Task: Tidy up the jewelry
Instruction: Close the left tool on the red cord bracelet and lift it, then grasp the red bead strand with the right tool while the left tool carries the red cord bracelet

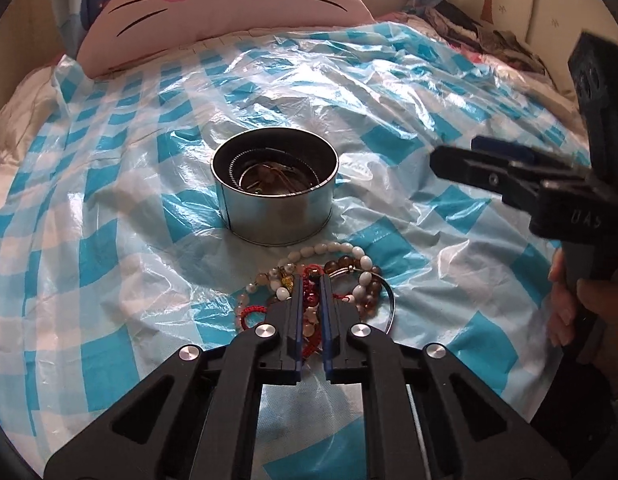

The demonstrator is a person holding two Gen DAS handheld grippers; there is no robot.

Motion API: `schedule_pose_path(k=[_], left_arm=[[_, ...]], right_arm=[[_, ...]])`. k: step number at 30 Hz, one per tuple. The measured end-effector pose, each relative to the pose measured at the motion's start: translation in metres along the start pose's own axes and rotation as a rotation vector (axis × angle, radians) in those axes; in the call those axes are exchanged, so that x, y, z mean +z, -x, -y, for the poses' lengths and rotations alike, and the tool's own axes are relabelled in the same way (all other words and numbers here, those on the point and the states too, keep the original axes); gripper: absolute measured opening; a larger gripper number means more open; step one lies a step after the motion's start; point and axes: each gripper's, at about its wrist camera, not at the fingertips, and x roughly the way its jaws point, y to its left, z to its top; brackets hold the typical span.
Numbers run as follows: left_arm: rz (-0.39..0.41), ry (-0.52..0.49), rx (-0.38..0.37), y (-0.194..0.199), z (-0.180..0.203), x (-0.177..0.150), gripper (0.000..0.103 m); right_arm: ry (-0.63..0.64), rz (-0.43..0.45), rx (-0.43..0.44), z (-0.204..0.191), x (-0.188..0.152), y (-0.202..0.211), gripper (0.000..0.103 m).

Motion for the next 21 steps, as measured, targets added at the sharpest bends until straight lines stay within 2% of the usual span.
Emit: schedule_pose_path(k=[5, 8, 11, 14, 21], left_arm=[[0.091, 0.246, -0.144, 0.023, -0.050, 0.000, 0.007], [0.110, 0.320, -0.191, 0.027, -0.066, -0.002, 0.007], [0.135, 0.324, -0.184, 0.030, -0.067, -0.001, 0.007], [0.145, 0.323, -0.164, 0.032, -0.067, 0.000, 0.007], [0.215, 0.426, -0.126, 0.045, -0.089, -0.003, 0.007]], right_arm=[[0.023, -0.018, 0.011, -0.006, -0.001, -0.003, 0.094], [0.056, -0.033, 0.013, -0.015, -0.003, -0.006, 0.094], [0.085, -0.035, 0.011, -0.022, -0.004, -0.007, 0.094], [0.121, -0.019, 0.057, -0.031, -0.005, -0.003, 0.094], [0.380, -0.064, 0.277, -0.096, -0.019, -0.014, 0.094]])
